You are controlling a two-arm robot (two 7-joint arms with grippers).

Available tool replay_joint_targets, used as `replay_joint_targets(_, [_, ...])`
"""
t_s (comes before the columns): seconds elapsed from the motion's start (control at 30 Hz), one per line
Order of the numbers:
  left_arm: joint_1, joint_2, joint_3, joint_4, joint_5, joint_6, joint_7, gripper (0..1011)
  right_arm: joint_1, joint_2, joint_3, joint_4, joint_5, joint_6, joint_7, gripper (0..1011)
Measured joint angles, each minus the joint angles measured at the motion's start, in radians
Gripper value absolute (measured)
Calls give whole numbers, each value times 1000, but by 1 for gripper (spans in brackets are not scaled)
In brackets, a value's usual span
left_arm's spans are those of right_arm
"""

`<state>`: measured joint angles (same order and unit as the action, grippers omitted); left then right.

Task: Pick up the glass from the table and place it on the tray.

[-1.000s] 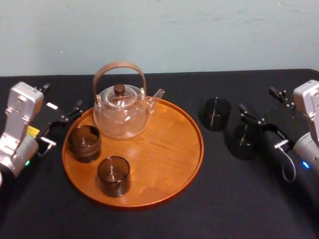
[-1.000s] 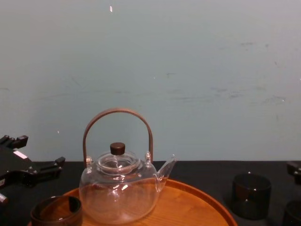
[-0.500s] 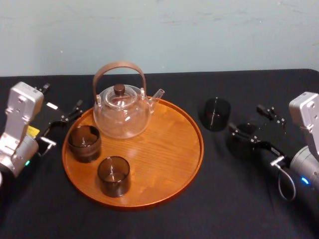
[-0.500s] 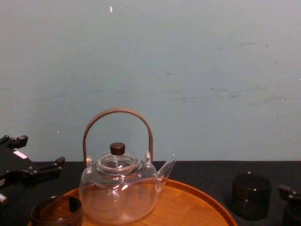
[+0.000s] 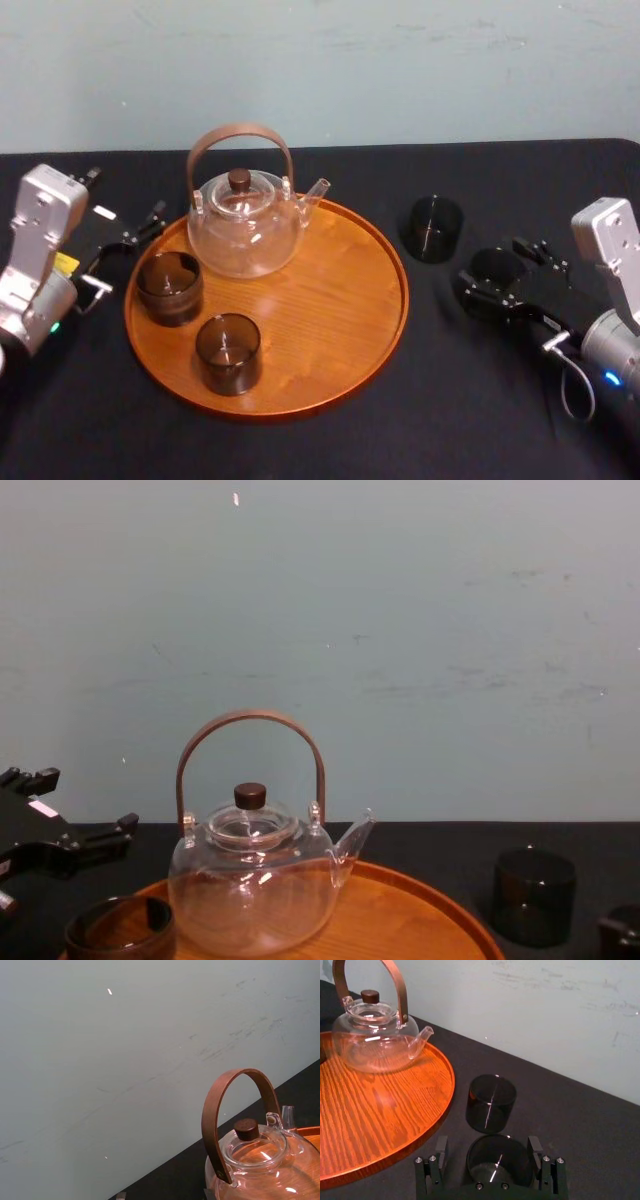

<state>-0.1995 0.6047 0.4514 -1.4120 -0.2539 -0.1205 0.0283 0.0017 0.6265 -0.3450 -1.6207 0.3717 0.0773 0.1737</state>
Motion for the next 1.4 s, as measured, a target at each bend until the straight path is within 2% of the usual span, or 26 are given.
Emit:
replay_joint_targets(0.3, [0,0,0,0,0,0,0,1001,-15,-12,21,0,-20,20,4,1002])
replay_joint_targets(0.87, [0,0,0,0,0,0,0,1001,-56,-27,83,-13,-28,18,24,1002])
replay_joint_targets(1.4, [0,0,0,0,0,0,0,1001,-66,-63,122,36,-2,40,91,1002])
